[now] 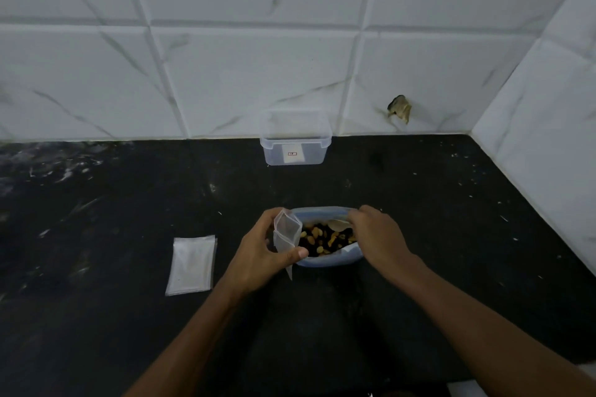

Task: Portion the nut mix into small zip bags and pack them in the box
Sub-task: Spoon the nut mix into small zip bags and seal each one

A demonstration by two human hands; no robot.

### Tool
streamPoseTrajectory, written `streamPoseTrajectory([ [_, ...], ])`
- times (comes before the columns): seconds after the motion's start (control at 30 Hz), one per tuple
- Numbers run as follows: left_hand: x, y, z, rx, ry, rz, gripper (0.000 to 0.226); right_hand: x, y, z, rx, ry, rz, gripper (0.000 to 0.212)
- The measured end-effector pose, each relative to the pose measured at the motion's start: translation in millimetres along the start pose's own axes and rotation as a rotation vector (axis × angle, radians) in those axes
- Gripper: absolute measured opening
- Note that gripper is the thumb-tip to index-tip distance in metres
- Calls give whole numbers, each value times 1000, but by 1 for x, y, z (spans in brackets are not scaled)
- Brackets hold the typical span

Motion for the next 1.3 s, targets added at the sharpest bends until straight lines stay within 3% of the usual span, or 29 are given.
streamPoseTrajectory([
  [0.07,5,-3,0,13,30,-36,69,6,-6,0,4,-31,88,26],
  [0.23,13,-7,2,31,49,-65,66,6,-16,4,18,-122,153,15],
  [0.63,16,-13,3,22,66,-17,69,12,-25,19,153,-231,351,14],
  [0.93,10,-11,0,-17,86,-26,69,-8,-8,19,309,-488,639,13],
  [1.13,-3,-8,8,-107,66,30,58,-20,28,10,301,-565,904,11],
  [1.3,-9,-14,20,-130,63,155,65,-12,73,15,187,-448,939,12],
])
Point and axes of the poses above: each hand's wrist, its own z-axis towards the middle knuckle, its own y-axis out of the back of the hand, x = y × z, the point moved 2 cm from there along z, towards the middle knuckle, and after that the axes turned 6 degrees about -x, right-handed, at the moved point
